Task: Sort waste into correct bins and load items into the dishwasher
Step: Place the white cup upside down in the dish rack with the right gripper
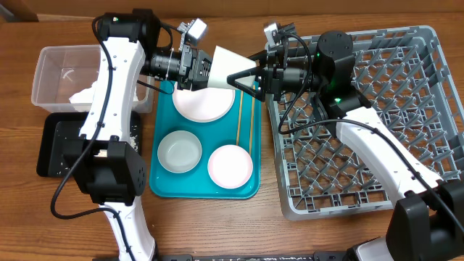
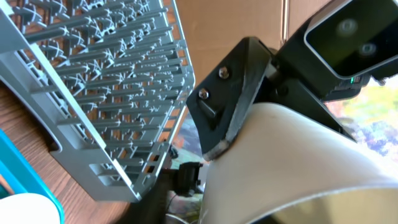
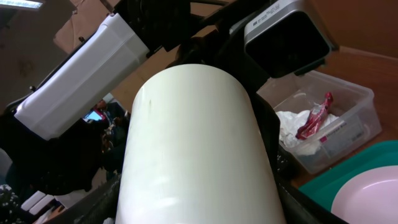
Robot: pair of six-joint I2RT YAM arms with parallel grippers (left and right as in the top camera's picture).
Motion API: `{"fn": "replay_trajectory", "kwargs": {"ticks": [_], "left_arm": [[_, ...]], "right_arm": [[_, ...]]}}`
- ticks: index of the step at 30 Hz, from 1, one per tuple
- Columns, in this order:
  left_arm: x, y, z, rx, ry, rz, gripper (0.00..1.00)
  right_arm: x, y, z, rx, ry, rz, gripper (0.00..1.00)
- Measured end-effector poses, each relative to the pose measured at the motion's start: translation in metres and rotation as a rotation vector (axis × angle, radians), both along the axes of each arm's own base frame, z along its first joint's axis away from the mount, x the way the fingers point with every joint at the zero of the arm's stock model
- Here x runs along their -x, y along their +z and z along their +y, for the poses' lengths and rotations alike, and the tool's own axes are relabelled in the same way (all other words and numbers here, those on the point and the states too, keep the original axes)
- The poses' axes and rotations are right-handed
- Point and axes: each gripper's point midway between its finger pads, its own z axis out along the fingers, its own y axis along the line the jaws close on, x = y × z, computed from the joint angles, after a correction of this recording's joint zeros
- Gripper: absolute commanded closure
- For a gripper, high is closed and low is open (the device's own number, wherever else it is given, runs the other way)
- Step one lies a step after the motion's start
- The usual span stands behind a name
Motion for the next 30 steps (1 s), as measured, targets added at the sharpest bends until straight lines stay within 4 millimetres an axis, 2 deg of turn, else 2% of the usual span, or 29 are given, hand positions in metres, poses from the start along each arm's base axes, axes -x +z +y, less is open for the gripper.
{"fn": "replay_trajectory", "kwargs": {"ticks": [2, 3, 4, 5, 6, 8, 9, 10, 12, 14, 15, 20, 21, 22, 26, 29, 30], "left_arm": [[-0.002, 0.0, 0.003, -0.003, 0.008, 0.002, 0.45], [-0.004, -0.001, 0.005, -0.007, 0.013, -0.009, 0.42], [-0.012, -0.003, 0.014, -0.012, 0.035, -0.04, 0.42], [-0.028, -0.009, 0.036, -0.046, 0.089, -0.096, 0.43], [-0.034, -0.012, 0.045, -0.064, 0.11, -0.111, 0.44], [-0.053, -0.025, 0.083, -0.157, 0.2, -0.141, 0.44], [-0.06, -0.033, 0.099, -0.216, 0.239, -0.14, 0.44], [-0.066, -0.043, 0.113, -0.289, 0.273, -0.133, 0.44], [-0.069, -0.06, 0.124, -0.408, 0.298, -0.111, 0.44], [-0.068, -0.077, 0.131, -0.542, 0.306, -0.083, 0.43], [-0.068, -0.086, 0.135, -0.612, 0.311, -0.07, 0.43], [-0.068, -0.11, 0.152, -0.873, 0.34, -0.042, 0.43], [-0.068, -0.113, 0.154, -0.906, 0.342, -0.045, 0.43], [-0.07, -0.115, 0.156, -0.948, 0.347, -0.052, 0.43], [-0.071, -0.119, 0.157, -1.014, 0.354, -0.061, 0.42], [-0.071, -0.121, 0.157, -1.05, 0.353, -0.067, 0.42], [-0.071, -0.121, 0.156, -1.058, 0.35, -0.07, 0.42]], "right_arm": [[-0.003, -0.003, -0.004, 0.005, -0.009, 0.025, 0.44], [-0.008, -0.008, -0.013, 0.017, -0.029, 0.069, 0.43], [-0.023, -0.019, -0.033, 0.035, -0.092, 0.147, 0.43], [-0.035, -0.037, -0.059, 0.08, -0.184, 0.27, 0.43], [-0.039, -0.042, -0.069, 0.093, -0.222, 0.303, 0.41], [-0.036, -0.065, -0.095, 0.194, -0.363, 0.43, 0.4], [-0.023, -0.073, -0.107, 0.281, -0.446, 0.481, 0.4], [-0.007, -0.073, -0.117, 0.349, -0.516, 0.499, 0.4], [0.014, -0.068, -0.129, 0.426, -0.6, 0.502, 0.4], [0.049, -0.072, -0.145, 0.544, -0.69, 0.548, 0.4], [0.07, -0.08, -0.151, 0.622, -0.719, 0.589, 0.4], [0.129, -0.127, -0.163, 0.95, -0.785, 0.773, 0.39], [0.136, -0.133, -0.167, 0.996, -0.801, 0.802, 0.39], [0.152, -0.144, -0.177, 1.097, -0.826, 0.866, 0.39], [0.154, -0.162, -0.183, 1.175, -0.869, 0.92, 0.39], [0.163, -0.189, -0.188, 1.265, -0.854, 0.993, 0.39], [0.167, -0.199, -0.189, 1.293, -0.841, 1.02, 0.35]]}}
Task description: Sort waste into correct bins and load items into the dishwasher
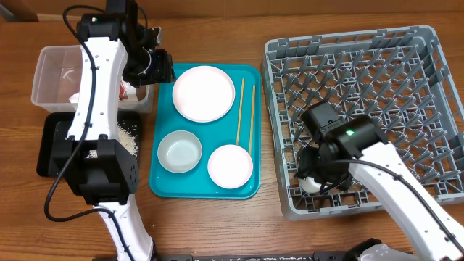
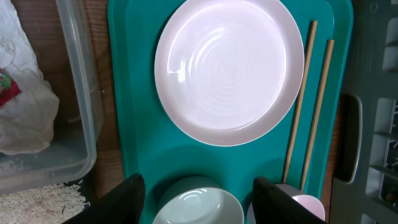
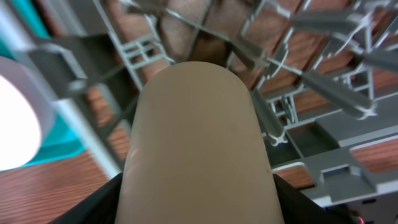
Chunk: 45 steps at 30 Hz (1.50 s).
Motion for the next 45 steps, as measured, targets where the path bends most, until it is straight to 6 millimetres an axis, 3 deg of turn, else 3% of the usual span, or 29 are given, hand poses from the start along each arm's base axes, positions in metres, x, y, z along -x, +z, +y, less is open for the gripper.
{"fn": "replay_trajectory", "kwargs": {"ticks": [2, 3, 5, 9, 12, 17, 19, 20, 22, 26, 29, 32, 37, 38, 40, 41, 42, 45], "left_arm": [[0.0, 0.0, 0.0, -0.006, 0.0, 0.001, 0.42], [0.0, 0.0, 0.0, -0.009, -0.002, 0.0, 0.42], [0.0, -0.001, 0.0, -0.012, 0.0, 0.001, 0.42], [0.0, -0.001, 0.001, -0.018, 0.009, 0.003, 0.43], [0.004, 0.006, 0.004, -0.034, 0.017, 0.011, 0.43], [-0.007, 0.068, 0.014, -0.078, 0.061, -0.133, 0.42], [-0.005, 0.093, 0.022, -0.116, 0.1, -0.186, 0.43], [-0.002, 0.1, 0.026, -0.138, 0.115, -0.197, 0.43], [0.002, 0.108, 0.033, -0.166, 0.145, -0.204, 0.43], [0.004, 0.107, 0.038, -0.193, 0.167, -0.193, 0.43], [0.003, 0.107, 0.04, -0.2, 0.181, -0.197, 0.42], [0.0, 0.109, 0.045, -0.198, 0.204, -0.207, 0.42], [-0.001, 0.11, 0.071, -0.219, 0.297, -0.207, 0.39], [0.0, 0.11, 0.079, -0.228, 0.323, -0.206, 0.35], [0.001, 0.11, 0.087, -0.234, 0.345, -0.203, 0.0], [0.001, 0.11, 0.091, -0.238, 0.358, -0.202, 0.0], [0.002, 0.11, 0.095, -0.239, 0.373, -0.201, 0.0], [0.002, 0.11, 0.096, -0.242, 0.376, -0.201, 0.0]], "right_arm": [[0.004, -0.009, 0.0, 0.006, -0.002, 0.035, 0.29], [0.004, -0.012, 0.001, 0.007, -0.001, 0.042, 0.16], [0.002, -0.015, 0.002, 0.006, -0.005, 0.048, 0.03], [-0.005, -0.014, 0.006, -0.012, 0.002, 0.021, 0.0], [-0.037, 0.017, 0.022, -0.074, 0.038, -0.108, 0.04], [-0.145, 0.126, 0.078, -0.318, 0.104, -0.637, 0.12], [-0.154, 0.13, 0.087, -0.348, 0.116, -0.668, 0.14], [-0.16, 0.126, 0.095, -0.367, 0.129, -0.667, 0.14], [-0.155, 0.089, 0.117, -0.368, 0.181, -0.548, 0.16], [-0.113, 0.027, 0.147, -0.292, 0.32, -0.314, 0.23], [-0.083, -0.009, 0.165, -0.23, 0.439, -0.202, 0.37], [-0.068, -0.047, 0.169, -0.158, 0.524, -0.118, 0.53], [-0.072, -0.073, 0.162, -0.075, 0.561, -0.095, 0.54], [-0.074, -0.077, 0.16, -0.061, 0.578, -0.093, 0.58], [-0.077, -0.081, 0.16, -0.052, 0.597, -0.097, 0.8], [-0.078, -0.083, 0.16, -0.047, 0.607, -0.099, 0.91], [-0.078, -0.084, 0.16, -0.044, 0.616, -0.101, 0.96], [-0.079, -0.084, 0.161, -0.045, 0.625, -0.103, 0.96]]}}
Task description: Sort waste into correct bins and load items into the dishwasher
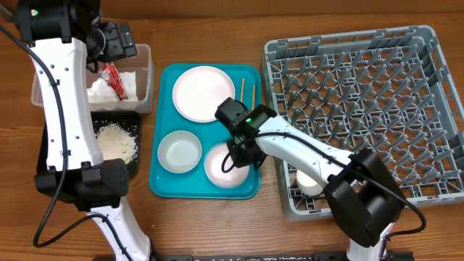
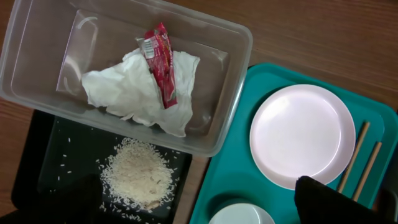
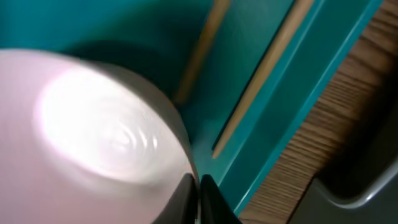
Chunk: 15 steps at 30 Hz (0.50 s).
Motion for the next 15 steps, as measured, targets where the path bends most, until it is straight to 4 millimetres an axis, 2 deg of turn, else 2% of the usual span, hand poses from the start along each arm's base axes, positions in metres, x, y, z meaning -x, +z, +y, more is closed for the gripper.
{"fn": "replay_trajectory", "kwargs": {"ticks": [4, 7, 9, 10, 11, 13, 14, 15], "left_arm": [[0.0, 0.0, 0.0, 0.0, 0.0, 0.0, 0.0], [0.0, 0.0, 0.0, 0.0, 0.0, 0.0, 0.0], [0.0, 0.0, 0.0, 0.0, 0.0, 0.0, 0.0], [0.0, 0.0, 0.0, 0.0, 0.0, 0.0, 0.0], [0.0, 0.0, 0.0, 0.0, 0.0, 0.0, 0.0], [0.0, 0.0, 0.0, 0.0, 0.0, 0.0, 0.0], [0.0, 0.0, 0.0, 0.0, 0.0, 0.0, 0.0], [0.0, 0.0, 0.0, 0.0, 0.0, 0.0, 0.0]], "right_arm": [[0.0, 0.003, -0.004, 0.008, -0.007, 0.01, 0.96], [-0.015, 0.025, -0.015, 0.031, -0.039, -0.023, 0.96], [-0.051, 0.077, -0.026, 0.057, -0.084, -0.192, 0.96], [-0.061, 0.093, -0.03, 0.066, -0.101, -0.253, 0.96], [-0.077, 0.118, -0.04, 0.092, -0.137, -0.362, 0.96], [-0.101, 0.168, -0.062, 0.158, -0.217, -0.577, 0.96], [-0.112, 0.204, -0.083, 0.229, -0.286, -0.73, 0.96], [-0.116, 0.211, -0.088, 0.246, -0.31, -0.77, 0.96]]}}
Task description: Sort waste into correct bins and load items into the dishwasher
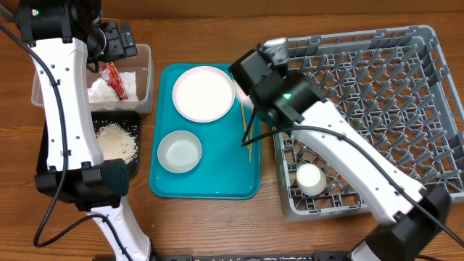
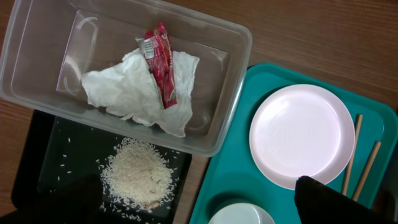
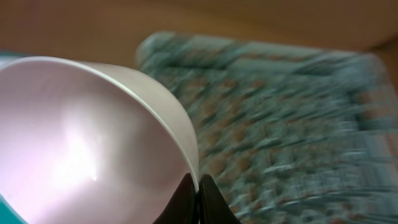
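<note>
My right gripper (image 3: 198, 186) is shut on the rim of a pink bowl (image 3: 87, 143), held up in front of the blurred grey dish rack (image 3: 292, 124). From overhead the right arm (image 1: 272, 83) sits over the rack's far left corner and hides the bowl. A cream cup (image 1: 310, 179) stands in the rack (image 1: 406, 80) near its front left. The teal tray (image 1: 217, 177) holds a white plate (image 1: 204, 93), a pale green bowl (image 1: 180, 151) and two chopsticks (image 1: 247, 130). My left gripper (image 2: 193, 214) hangs open and holds nothing, high over the bins.
A clear bin (image 2: 236, 43) at the far left holds crumpled white paper (image 2: 130, 93) and a red wrapper (image 2: 160, 62). In front of it a black tray (image 1: 54, 156) holds a heap of rice (image 1: 116, 141). Bare wood lies along the front.
The pink bowl is gone from the tray's front right and now hangs in my right gripper up by the rack's far left corner. The chopsticks lie slightly askew. The left arm has not moved.
Both grippers met at the cream cup above the tray. Then my right gripper had the cup down in the rack's front left, the left open over the tray. Later the cup stood in the rack, my right gripper on the pink bowl's rim; now the bowl is lifted.
</note>
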Robot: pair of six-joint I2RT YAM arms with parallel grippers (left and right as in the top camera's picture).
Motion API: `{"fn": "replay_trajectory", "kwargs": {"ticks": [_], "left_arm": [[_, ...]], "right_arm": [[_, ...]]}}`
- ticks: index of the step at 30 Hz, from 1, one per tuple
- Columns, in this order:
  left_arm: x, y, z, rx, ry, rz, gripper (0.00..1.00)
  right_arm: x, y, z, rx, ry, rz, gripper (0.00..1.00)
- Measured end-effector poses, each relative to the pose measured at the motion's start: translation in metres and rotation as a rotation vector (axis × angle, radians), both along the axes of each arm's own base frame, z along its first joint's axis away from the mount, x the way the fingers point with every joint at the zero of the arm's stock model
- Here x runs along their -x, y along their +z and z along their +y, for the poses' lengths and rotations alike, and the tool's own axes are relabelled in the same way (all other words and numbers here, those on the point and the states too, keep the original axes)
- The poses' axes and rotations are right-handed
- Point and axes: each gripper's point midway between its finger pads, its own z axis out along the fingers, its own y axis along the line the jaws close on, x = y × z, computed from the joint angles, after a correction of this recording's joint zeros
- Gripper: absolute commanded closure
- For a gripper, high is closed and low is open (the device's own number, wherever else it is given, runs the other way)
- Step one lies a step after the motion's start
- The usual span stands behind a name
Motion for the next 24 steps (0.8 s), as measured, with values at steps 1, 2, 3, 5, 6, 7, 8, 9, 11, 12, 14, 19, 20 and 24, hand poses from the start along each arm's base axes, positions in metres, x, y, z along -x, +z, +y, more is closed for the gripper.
{"fn": "replay_trajectory", "kwargs": {"ticks": [1, 2, 3, 5, 6, 7, 8, 9, 11, 12, 14, 19, 20, 24], "left_arm": [[0.0, 0.0, 0.0, 0.0, 0.0, 0.0, 0.0], [0.0, 0.0, 0.0, 0.0, 0.0, 0.0, 0.0], [0.0, 0.0, 0.0, 0.0, 0.0, -0.001, 0.0], [0.0, 0.0, 0.0, 0.0, 0.001, -0.001, 0.0], [0.0, 0.0, 0.0, 0.0, 0.0, -0.002, 0.0], [0.0, 0.0, 0.0, 0.0, 0.001, -0.002, 0.0], [0.0, 0.0, 0.0, 0.0, 0.001, -0.002, 0.0], [-0.001, 0.0, 0.0, 0.0, 0.001, -0.002, 0.0], [-0.001, 0.0, 0.0, 0.0, 0.003, -0.003, 0.0], [-0.001, 0.0, 0.0, 0.0, 0.003, -0.003, 0.0], [-0.001, 0.0, 0.0, 0.0, 0.003, -0.003, 0.0], [-0.001, 0.0, 0.0, 0.0, 0.003, -0.003, 0.0], [-0.001, 0.0, 0.0, 0.0, 0.003, -0.003, 0.0], [-0.001, 0.0, 0.0, 0.0, 0.003, -0.003, 0.0]], "right_arm": [[-0.01, 0.023, -0.018, 0.061, -0.08, -0.122, 0.96], [-0.016, 0.033, -0.028, 0.098, -0.131, -0.183, 0.96], [-0.022, 0.037, -0.038, 0.133, -0.179, -0.223, 0.96], [-0.042, 0.032, -0.068, 0.222, -0.3, -0.279, 0.96], [-0.051, 0.026, -0.079, 0.247, -0.339, -0.286, 0.96], [-0.058, 0.021, -0.086, 0.261, -0.365, -0.294, 0.96], [-0.066, 0.013, -0.093, 0.283, -0.39, -0.292, 0.96], [-0.073, 0.003, -0.1, 0.307, -0.405, -0.28, 0.96], [-0.083, -0.014, -0.107, 0.348, -0.42, -0.26, 0.96], [-0.089, -0.029, -0.106, 0.382, -0.417, -0.239, 0.96], [-0.091, -0.042, -0.104, 0.414, -0.406, -0.216, 0.96], [-0.089, -0.069, -0.097, 0.498, -0.372, -0.15, 0.96], [-0.088, -0.068, -0.093, 0.5, -0.363, -0.153, 0.96], [-0.079, -0.075, -0.068, 0.504, -0.284, -0.115, 0.95]]}}
